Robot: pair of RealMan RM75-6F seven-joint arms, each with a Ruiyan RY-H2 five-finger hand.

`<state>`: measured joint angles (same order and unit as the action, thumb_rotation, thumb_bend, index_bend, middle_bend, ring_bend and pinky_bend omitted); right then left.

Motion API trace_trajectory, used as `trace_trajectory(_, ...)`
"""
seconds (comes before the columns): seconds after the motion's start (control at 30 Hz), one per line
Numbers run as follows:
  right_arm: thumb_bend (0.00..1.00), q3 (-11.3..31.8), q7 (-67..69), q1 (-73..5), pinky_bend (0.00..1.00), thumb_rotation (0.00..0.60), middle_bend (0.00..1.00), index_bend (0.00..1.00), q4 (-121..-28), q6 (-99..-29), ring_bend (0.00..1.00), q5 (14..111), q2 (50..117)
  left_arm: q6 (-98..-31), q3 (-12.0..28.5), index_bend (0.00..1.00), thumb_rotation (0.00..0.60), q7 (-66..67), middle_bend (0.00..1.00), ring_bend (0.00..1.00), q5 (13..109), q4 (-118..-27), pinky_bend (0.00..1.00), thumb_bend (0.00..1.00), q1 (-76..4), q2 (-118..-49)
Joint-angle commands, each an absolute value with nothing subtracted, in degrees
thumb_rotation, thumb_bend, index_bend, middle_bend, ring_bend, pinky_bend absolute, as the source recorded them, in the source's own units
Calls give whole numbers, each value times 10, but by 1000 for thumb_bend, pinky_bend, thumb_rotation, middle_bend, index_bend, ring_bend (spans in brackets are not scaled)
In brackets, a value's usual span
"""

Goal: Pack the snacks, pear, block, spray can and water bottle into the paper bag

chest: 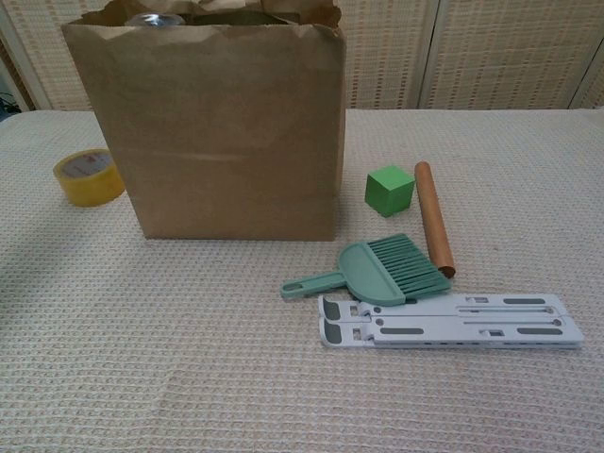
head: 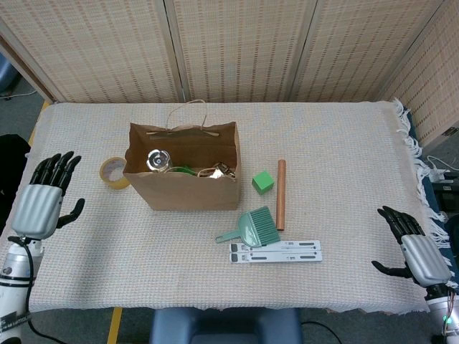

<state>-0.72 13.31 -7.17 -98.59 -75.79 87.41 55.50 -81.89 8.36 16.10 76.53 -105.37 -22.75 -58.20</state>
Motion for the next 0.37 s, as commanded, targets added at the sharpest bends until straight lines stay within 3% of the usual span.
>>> trace_trajectory(0.03,59,-5,123,-70,17,600,0,0,-981,-764,0,873,560,-879,35,0,600,190,0,0,805,-1011,76,378,-165,-592)
trace_trajectory(0.2,59,-3,110,-68,17,600,0,0,-976,-771,0,875,565,-907,16,0,600,189,0,0,818,-979,74,378,-135,-609)
trace_trajectory(0.27,59,0,72,-64,17,600,0,0,-958,-791,0,885,574,-937,-4,0,600,192,0,0,835,-917,71,378,-103,-630)
trace_trajectory(0.37,59,4,34,-60,17,600,0,0,-942,-814,0,896,591,-939,-4,0,600,159,0,0,841,-883,68,377,-93,-649)
